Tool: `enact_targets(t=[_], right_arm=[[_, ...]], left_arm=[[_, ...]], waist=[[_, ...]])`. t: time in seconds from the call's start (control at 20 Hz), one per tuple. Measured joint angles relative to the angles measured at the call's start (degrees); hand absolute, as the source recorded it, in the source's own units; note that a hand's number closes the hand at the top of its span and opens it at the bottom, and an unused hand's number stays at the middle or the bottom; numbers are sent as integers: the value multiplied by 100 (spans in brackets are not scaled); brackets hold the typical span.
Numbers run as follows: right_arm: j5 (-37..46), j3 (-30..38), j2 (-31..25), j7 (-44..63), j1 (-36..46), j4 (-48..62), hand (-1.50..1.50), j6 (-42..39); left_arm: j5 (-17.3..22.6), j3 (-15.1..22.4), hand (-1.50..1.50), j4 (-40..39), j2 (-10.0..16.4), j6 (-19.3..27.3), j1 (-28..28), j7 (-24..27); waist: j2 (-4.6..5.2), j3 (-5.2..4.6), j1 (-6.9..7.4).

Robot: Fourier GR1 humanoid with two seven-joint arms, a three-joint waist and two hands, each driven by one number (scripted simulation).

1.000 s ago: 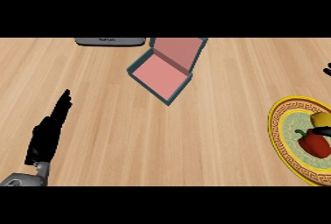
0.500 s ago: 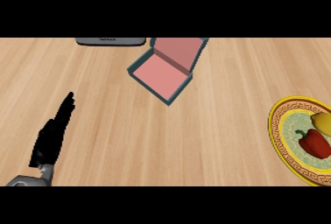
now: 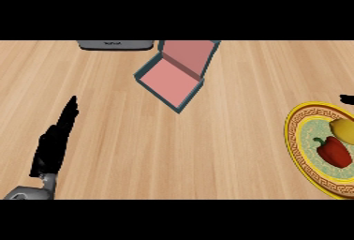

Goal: Pick the bell pepper from the plate and place it in the cardboard box

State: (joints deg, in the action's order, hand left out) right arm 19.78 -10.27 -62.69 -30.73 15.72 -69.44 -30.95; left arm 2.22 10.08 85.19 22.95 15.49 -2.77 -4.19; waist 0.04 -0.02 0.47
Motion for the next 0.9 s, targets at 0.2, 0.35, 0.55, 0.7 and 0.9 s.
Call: enact_targets(t=[0.2, 0.35, 0.55, 0.7, 0.9], right_arm=[[408, -11, 224, 89, -126, -2, -150, 63], [585, 75, 450, 387, -250, -236, -150, 27], [949, 182, 614, 507, -298, -258, -150, 17], [1223, 266, 739, 460, -374, -160, -150, 51], [1512, 429, 910, 444, -527, -237, -150, 28]], left_arm=[[-17, -153, 0, 50, 15, -172, 73, 4], [-183, -139, 0, 261, -89, -118, 216, -99], [-229, -245, 0, 198, -196, -239, 276, 6], [-305, -315, 0, 156, -269, -306, 220, -53], [-421, -418, 0, 190, -354, -400, 254, -87]], waist=[[-4, -1, -21], [-9, 0, -32], [-7, 1, -35], [-5, 2, -40], [-7, 2, -43]])
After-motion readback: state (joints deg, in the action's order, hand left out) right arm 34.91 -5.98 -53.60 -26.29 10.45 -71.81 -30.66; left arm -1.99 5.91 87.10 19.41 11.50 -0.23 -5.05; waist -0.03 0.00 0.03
